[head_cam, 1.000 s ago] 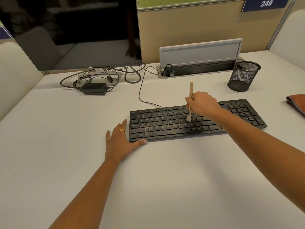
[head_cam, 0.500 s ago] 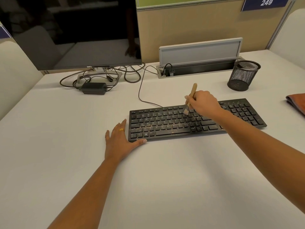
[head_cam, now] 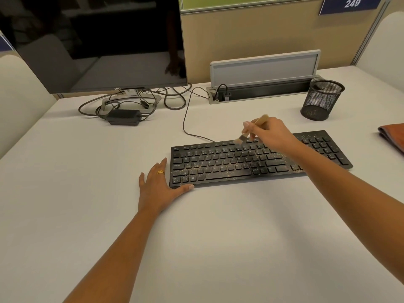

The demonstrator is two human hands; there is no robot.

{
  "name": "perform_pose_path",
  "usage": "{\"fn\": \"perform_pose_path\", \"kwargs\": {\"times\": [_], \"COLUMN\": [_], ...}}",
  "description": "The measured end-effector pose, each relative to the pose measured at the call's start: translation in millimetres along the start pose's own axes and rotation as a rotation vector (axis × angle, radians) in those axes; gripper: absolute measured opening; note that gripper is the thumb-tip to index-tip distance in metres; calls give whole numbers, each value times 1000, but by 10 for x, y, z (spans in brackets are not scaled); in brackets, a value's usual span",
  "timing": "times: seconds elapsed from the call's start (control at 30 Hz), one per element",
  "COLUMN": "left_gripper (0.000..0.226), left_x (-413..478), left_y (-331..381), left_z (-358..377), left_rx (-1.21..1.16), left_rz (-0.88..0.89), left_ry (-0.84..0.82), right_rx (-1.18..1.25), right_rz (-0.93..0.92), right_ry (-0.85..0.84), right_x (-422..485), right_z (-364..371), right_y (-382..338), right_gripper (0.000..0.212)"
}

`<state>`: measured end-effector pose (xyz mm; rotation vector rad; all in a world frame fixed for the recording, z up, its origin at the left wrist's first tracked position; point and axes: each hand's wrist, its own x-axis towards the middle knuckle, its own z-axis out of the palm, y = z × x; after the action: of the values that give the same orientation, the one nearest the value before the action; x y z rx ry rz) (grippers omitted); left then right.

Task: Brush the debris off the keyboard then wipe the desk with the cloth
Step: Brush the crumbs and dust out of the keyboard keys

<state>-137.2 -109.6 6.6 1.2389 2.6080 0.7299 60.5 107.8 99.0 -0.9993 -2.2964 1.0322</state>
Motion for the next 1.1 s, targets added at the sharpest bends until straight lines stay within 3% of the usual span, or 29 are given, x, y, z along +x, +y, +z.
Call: {"fn": "perform_pose_path", "kwargs": {"times": [0.17,0.53,0.6,0.77,1.1], "left_gripper": [116,121,121,120,121], "left_x": [-1,-3,-1,-6,1], "left_y": [15,12,9,10,-2], "left_z": [-9,-11,-10,-11,-6], "left_rx": [8,-6,-7,0,-7], "left_rz": [1,5,4,5,8], "left_ry": [-11,-15,-15,-14,-13], "right_rx": [20,-265,-307,-186,-224], "right_rz": [-81,-110,-93,-61,-38], "right_ry": [-226,-389,-362,-106,63], "right_x": [-90,-22,5,23,-53], "right_z": [6,-360,-372,-176,51], "right_y": [156,255,222,200,162], "right_gripper": [27,22,29,36,49]}}
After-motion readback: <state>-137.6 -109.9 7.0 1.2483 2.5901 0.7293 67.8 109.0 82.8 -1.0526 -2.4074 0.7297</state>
